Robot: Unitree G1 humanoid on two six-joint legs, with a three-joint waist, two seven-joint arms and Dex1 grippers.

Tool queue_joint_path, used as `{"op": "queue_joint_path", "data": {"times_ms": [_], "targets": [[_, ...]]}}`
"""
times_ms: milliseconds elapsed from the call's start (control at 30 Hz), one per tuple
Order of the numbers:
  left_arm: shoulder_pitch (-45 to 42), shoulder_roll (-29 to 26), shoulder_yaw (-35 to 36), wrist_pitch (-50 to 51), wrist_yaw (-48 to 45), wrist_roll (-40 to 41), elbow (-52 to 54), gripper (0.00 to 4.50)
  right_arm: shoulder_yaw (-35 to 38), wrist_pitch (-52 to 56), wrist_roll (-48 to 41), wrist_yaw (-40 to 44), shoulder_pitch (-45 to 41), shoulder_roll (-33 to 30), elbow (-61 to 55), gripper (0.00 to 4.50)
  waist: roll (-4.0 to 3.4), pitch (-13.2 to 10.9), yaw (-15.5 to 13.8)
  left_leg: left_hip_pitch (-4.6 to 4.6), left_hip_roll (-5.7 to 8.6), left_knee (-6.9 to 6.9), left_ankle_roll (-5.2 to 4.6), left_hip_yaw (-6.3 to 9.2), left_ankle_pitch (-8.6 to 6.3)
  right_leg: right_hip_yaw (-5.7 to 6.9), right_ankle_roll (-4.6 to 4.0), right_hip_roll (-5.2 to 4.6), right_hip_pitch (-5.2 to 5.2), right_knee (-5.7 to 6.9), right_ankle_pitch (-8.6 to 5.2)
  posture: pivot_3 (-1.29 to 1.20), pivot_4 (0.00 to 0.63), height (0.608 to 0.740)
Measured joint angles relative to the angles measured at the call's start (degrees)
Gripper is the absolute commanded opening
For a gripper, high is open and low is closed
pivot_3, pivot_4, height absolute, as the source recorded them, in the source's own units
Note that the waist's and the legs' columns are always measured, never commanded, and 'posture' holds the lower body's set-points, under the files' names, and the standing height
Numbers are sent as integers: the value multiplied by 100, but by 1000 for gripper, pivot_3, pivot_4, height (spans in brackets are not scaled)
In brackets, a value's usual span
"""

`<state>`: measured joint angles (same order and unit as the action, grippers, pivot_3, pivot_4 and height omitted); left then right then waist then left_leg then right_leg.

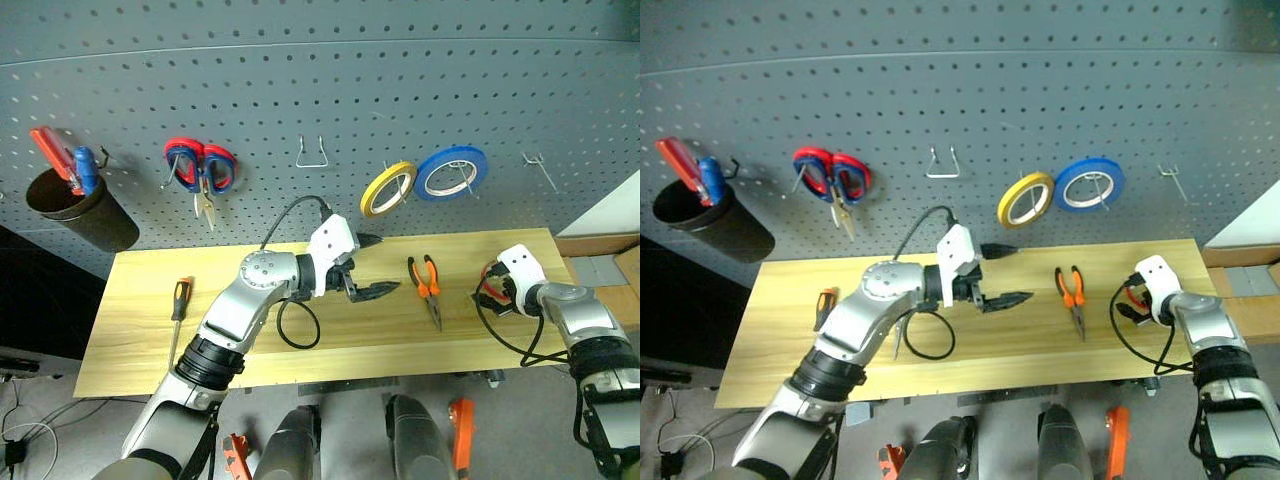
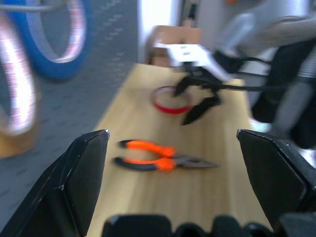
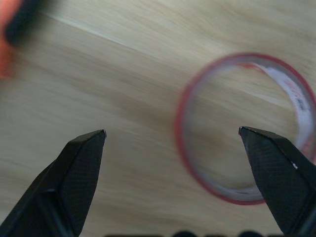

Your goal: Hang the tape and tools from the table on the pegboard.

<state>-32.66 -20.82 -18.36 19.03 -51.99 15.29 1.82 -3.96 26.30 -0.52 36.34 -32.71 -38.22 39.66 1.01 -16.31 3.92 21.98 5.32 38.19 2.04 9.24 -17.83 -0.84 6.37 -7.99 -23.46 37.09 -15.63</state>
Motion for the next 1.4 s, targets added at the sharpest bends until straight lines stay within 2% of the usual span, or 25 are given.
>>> {"op": "queue_joint_path", "data": {"times_ms": [33,167,333,500,733,867,933,1000,1033,1133,1200,1300,1400], "targets": [[27,21,-2,94,-22,24,5,4456,-5,-77,15,74,-76,-2,150,4500,4,-16,15,0,0,-1,0,0,0,0,0,0,0,1,0,-98,347,740],[190,7,-98,485,-233,153,279,4500,-31,-202,40,374,-303,-1,591,3577,20,-42,39,0,0,2,0,3,0,1,1,0,0,1,1,-94,345,740],[290,-255,-180,501,-495,87,476,4500,-111,-353,158,649,-464,2,946,1798,21,-43,36,-1,-2,25,0,6,0,1,2,6,7,5,13,-91,341,740],[521,-451,-229,-156,-804,-119,442,4500,-289,-623,400,694,-577,7,1166,108,21,-43,33,0,0,64,-2,5,0,-3,12,9,22,-5,44,-95,337,740],[713,-786,-189,-1099,-1399,-194,163,4500,-281,-810,505,622,-597,37,1251,44,22,-43,38,-1,-4,66,-5,4,2,-5,12,13,24,-6,50,-116,328,740],[719,-673,-48,-1086,-1509,56,141,4500,-145,-845,515,414,-12,-94,464,44,18,-45,-13,13,1,66,-5,8,2,-2,13,8,12,-8,50,-131,321,740],[714,-627,21,-1079,-1516,165,175,4500,0,-724,485,346,607,-274,-403,44,8,-50,-47,41,0,67,-5,8,2,0,13,8,-14,-5,50,-141,320,740],[705,-600,74,-1096,-1530,224,205,4500,353,-418,402,279,1464,-521,-1735,44,-15,-50,-62,96,5,78,-4,4,2,-3,14,5,-70,14,51,-165,320,740],[690,-588,73,-1105,-1553,234,201,4500,638,-170,390,204,2029,-641,-2725,44,-21,-53,-54,101,3,78,-4,1,3,-3,14,4,-77,16,51,-175,321,740],[578,-523,68,-1145,-1625,251,190,4500,1402,462,391,-107,2975,-642,-4875,44,-20,-55,24,96,0,78,-5,-7,2,-7,14,4,-76,19,51,-213,329,740],[464,-426,63,-1205,-1645,253,180,4500,1734,845,395,-364,3316,-399,-6131,44,-18,-56,98,85,-2,79,-7,-7,3,-7,13,6,-67,23,53,-238,332,740],[344,-325,56,-1328,-1732,252,96,4500,1787,1176,511,-684,3573,-124,-7333,44,-17,-57,137,78,-1,81,-11,-15,5,-15,12,7,-69,43,54,-261,334,740],[220,-218,57,-1413,-1773,239,-117,4500,1789,1315,625,-939,3308,-58,-7881,44,-12,-60,164,75,1,86,-14,-20,7,-17,12,5,-69,48,54,-270,331,740]]}}
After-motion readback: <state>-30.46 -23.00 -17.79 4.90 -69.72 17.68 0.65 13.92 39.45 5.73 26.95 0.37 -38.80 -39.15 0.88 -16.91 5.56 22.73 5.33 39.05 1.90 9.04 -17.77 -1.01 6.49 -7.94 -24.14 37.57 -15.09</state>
